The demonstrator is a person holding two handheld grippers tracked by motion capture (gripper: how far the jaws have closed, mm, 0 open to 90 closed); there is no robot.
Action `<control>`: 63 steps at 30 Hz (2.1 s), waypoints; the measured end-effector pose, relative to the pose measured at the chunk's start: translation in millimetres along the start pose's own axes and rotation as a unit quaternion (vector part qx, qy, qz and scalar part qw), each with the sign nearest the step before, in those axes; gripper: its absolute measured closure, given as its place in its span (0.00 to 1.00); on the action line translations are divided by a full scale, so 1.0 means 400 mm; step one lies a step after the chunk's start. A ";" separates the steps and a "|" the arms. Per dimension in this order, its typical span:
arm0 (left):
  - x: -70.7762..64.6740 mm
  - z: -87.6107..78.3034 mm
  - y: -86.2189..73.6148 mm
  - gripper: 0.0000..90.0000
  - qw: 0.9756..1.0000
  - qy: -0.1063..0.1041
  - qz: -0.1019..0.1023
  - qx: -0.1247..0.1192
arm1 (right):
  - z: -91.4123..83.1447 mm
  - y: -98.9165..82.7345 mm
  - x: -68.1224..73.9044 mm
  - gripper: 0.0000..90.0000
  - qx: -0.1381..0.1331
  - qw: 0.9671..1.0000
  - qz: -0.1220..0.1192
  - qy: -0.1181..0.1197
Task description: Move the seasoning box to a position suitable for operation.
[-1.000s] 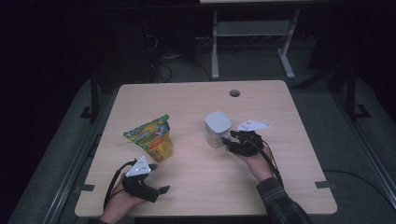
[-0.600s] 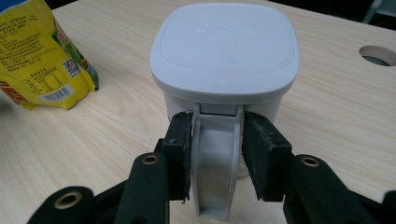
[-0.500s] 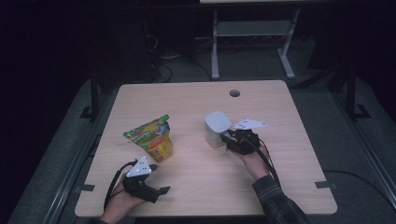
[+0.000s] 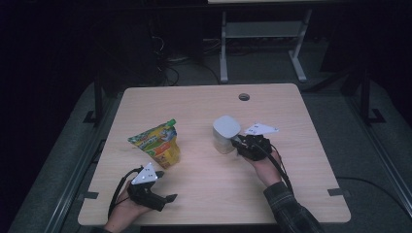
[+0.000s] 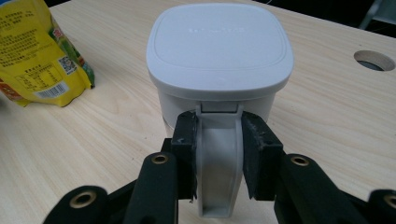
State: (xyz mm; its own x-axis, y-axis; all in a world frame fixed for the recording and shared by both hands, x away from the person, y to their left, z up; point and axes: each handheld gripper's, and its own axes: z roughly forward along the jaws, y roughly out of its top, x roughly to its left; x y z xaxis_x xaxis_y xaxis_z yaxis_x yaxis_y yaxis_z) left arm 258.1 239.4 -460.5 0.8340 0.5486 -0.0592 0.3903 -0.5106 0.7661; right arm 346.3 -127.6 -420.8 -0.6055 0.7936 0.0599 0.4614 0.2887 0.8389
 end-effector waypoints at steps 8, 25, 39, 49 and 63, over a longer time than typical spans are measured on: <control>0.000 -0.001 -0.001 0.06 1.000 -0.002 0.001 0.000 | -0.006 -0.001 -0.006 0.76 0.004 1.000 -0.014 0.008; -0.003 0.001 0.000 0.06 1.000 -0.006 0.005 0.000 | -0.066 -0.017 0.008 0.76 0.012 0.998 -0.052 0.025; -0.005 0.002 0.000 0.06 1.000 -0.007 0.004 0.000 | -0.126 -0.060 0.041 0.76 0.008 0.996 -0.067 0.051; -0.007 0.003 -0.001 0.06 1.000 -0.010 0.006 0.002 | -0.162 -0.086 0.066 0.76 0.009 0.995 -0.077 0.070; -0.006 0.008 -0.002 0.06 1.000 -0.016 0.008 0.006 | -0.199 -0.133 0.081 0.76 0.000 0.990 -0.092 0.104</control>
State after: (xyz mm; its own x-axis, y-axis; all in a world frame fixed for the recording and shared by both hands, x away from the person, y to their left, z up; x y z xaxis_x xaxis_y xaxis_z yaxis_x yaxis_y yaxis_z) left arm 256.9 236.4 -463.0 0.8520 0.5191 -0.0683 0.3818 -0.5266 0.7596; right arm 250.4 -159.8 -420.5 -0.8000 0.5997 0.0174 0.3314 0.4176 0.8460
